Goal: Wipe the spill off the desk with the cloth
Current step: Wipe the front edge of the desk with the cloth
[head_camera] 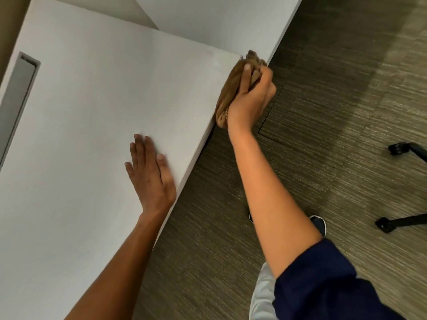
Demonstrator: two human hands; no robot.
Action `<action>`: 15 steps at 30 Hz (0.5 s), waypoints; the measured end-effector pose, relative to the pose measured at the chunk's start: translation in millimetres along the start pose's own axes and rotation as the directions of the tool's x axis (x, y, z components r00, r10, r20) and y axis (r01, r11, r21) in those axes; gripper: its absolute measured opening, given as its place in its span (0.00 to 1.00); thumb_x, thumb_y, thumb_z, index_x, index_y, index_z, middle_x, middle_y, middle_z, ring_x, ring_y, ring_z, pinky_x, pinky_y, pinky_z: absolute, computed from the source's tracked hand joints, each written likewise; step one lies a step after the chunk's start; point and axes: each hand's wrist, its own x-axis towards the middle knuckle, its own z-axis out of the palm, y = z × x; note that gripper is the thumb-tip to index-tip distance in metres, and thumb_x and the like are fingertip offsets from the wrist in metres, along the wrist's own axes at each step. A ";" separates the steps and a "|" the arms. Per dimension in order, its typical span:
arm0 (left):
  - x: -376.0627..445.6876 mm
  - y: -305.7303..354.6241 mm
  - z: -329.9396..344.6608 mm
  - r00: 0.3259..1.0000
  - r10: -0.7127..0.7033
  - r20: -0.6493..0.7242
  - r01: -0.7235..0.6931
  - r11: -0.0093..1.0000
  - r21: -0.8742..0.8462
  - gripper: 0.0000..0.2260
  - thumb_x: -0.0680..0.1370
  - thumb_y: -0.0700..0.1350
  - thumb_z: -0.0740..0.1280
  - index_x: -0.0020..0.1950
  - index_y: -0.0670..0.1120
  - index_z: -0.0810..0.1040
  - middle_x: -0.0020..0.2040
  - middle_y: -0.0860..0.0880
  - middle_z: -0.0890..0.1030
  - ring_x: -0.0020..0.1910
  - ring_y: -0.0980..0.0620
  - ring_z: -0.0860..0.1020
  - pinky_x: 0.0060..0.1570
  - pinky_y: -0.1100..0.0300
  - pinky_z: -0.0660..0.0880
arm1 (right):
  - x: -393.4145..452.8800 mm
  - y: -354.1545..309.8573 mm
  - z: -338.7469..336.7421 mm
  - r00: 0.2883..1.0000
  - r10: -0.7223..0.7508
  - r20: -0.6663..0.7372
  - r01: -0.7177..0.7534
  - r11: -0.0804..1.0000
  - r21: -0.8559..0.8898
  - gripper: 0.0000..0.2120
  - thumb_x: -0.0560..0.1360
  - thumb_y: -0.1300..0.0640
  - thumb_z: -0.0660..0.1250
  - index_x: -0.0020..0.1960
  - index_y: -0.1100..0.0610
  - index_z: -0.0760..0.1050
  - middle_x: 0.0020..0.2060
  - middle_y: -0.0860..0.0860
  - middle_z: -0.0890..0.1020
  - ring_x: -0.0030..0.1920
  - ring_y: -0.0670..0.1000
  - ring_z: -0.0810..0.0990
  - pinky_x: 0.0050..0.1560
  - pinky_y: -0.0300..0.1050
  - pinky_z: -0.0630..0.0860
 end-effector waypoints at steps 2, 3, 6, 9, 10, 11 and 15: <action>0.0 0.8 -0.4 1.000 -0.002 -0.001 0.002 1.000 0.011 0.26 0.84 0.56 0.43 0.82 0.52 0.48 0.82 0.55 0.47 0.81 0.57 0.44 0.79 0.45 0.42 | 19.6 -8.1 3.8 0.999 0.037 0.009 -0.037 0.999 0.004 0.14 0.81 0.50 0.62 0.60 0.58 0.75 0.58 0.57 0.73 0.52 0.52 0.79 0.52 0.48 0.79; 0.2 1.6 -0.2 1.000 -0.001 0.000 0.001 1.000 0.016 0.26 0.84 0.56 0.43 0.82 0.52 0.48 0.82 0.55 0.47 0.81 0.57 0.44 0.79 0.45 0.42 | 23.8 -9.8 4.3 0.998 0.057 0.025 -0.057 0.998 0.013 0.14 0.82 0.50 0.61 0.60 0.58 0.75 0.58 0.57 0.73 0.52 0.52 0.79 0.52 0.47 0.79; 0.7 2.6 0.0 1.000 0.000 0.007 0.000 1.000 0.028 0.26 0.84 0.55 0.43 0.82 0.52 0.47 0.82 0.54 0.47 0.81 0.56 0.43 0.79 0.46 0.42 | 22.4 -8.1 2.6 0.994 0.080 0.070 -0.081 0.997 0.012 0.15 0.83 0.49 0.59 0.60 0.58 0.75 0.55 0.56 0.75 0.50 0.50 0.78 0.48 0.40 0.76; 0.5 3.3 0.2 1.000 0.003 0.009 -0.004 0.999 0.044 0.25 0.84 0.54 0.44 0.82 0.52 0.47 0.82 0.54 0.46 0.81 0.56 0.43 0.79 0.47 0.41 | 12.2 -3.4 -3.0 0.994 0.049 0.097 -0.048 0.999 -0.008 0.15 0.83 0.51 0.58 0.60 0.60 0.75 0.54 0.57 0.76 0.51 0.50 0.78 0.47 0.38 0.74; 0.7 3.4 0.7 1.000 0.004 0.013 -0.004 0.999 0.050 0.25 0.84 0.54 0.44 0.82 0.52 0.47 0.82 0.54 0.46 0.81 0.55 0.43 0.79 0.47 0.41 | 5.1 -0.1 -6.1 0.994 0.025 0.111 -0.022 0.999 -0.031 0.14 0.83 0.51 0.58 0.60 0.60 0.75 0.55 0.56 0.77 0.51 0.49 0.79 0.48 0.37 0.75; 0.8 3.9 1.3 1.000 0.003 0.018 -0.004 0.998 0.055 0.25 0.84 0.54 0.44 0.82 0.52 0.46 0.82 0.54 0.46 0.81 0.55 0.43 0.79 0.47 0.41 | -5.0 4.3 -9.8 0.991 -0.005 0.131 0.012 0.998 -0.056 0.14 0.83 0.52 0.58 0.60 0.61 0.75 0.55 0.56 0.77 0.52 0.49 0.79 0.48 0.37 0.75; 0.9 5.0 1.0 1.000 0.003 0.022 -0.004 0.998 0.062 0.26 0.84 0.55 0.44 0.82 0.51 0.46 0.83 0.53 0.46 0.81 0.54 0.43 0.79 0.46 0.41 | -55.5 26.7 -25.5 0.969 -0.158 0.190 0.186 0.973 -0.139 0.13 0.83 0.56 0.60 0.61 0.62 0.75 0.59 0.57 0.76 0.57 0.51 0.79 0.56 0.47 0.77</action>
